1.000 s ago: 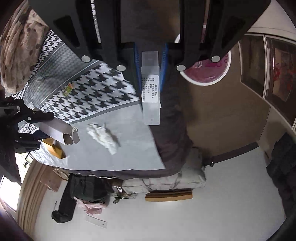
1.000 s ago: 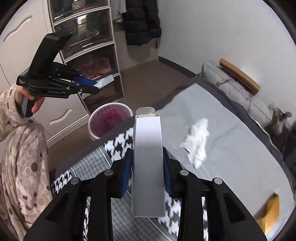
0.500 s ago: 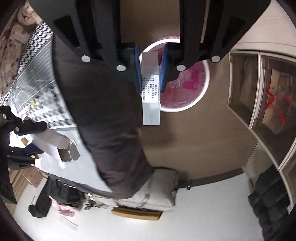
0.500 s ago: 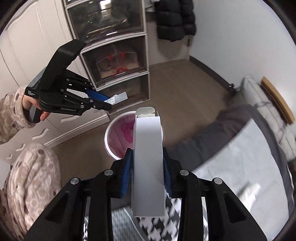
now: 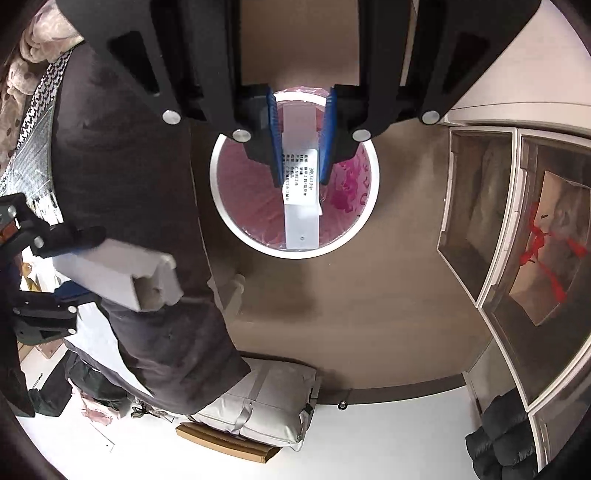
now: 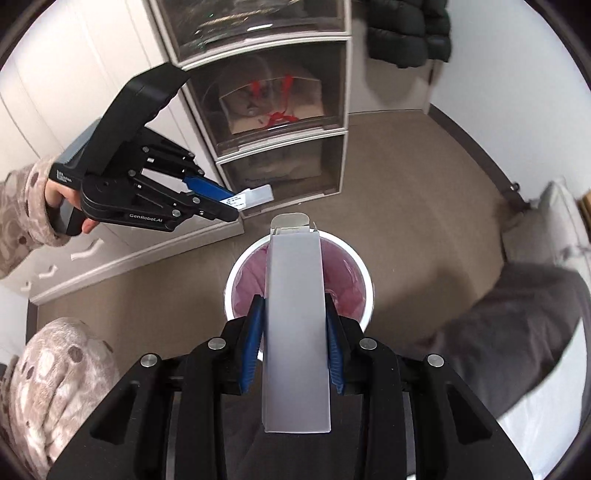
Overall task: Collect trash
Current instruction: 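Open both grippers over the bin, dropping the strip and box inside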
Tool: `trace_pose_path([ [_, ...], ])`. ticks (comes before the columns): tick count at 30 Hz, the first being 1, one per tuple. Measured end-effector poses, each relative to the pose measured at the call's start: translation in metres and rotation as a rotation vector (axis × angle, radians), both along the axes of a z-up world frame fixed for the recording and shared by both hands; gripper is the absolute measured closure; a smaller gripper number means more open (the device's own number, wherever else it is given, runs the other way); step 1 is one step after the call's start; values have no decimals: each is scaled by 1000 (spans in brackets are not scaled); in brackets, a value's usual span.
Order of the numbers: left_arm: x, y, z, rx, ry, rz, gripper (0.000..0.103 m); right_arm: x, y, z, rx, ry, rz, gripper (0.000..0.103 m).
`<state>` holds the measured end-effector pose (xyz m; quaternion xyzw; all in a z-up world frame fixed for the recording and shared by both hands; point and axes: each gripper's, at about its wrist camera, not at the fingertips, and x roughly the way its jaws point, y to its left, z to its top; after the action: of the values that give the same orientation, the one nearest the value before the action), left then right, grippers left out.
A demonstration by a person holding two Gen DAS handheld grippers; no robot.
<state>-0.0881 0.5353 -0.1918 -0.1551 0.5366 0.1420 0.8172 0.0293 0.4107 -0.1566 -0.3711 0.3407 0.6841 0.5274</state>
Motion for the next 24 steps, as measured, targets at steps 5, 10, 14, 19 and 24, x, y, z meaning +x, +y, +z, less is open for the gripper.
trace_pose_path([
  [5, 0, 7, -7, -26, 5, 15, 85, -3, 13, -14, -35, -27, 18, 73],
  [10, 3, 4, -9, -20, 3, 0, 85, -8, 21, -22, -35, -61, 61, 73],
  [14, 5, 1, -11, 10, 26, -26, 85, -13, 32, -31, -43, -104, 99, 73],
  [19, 8, -4, -18, 66, 61, -74, 46, -25, 36, -43, -19, -258, 185, 27],
  [24, 7, -4, -23, 85, 60, -73, 5, -20, 29, -45, -8, -387, 194, 8],
])
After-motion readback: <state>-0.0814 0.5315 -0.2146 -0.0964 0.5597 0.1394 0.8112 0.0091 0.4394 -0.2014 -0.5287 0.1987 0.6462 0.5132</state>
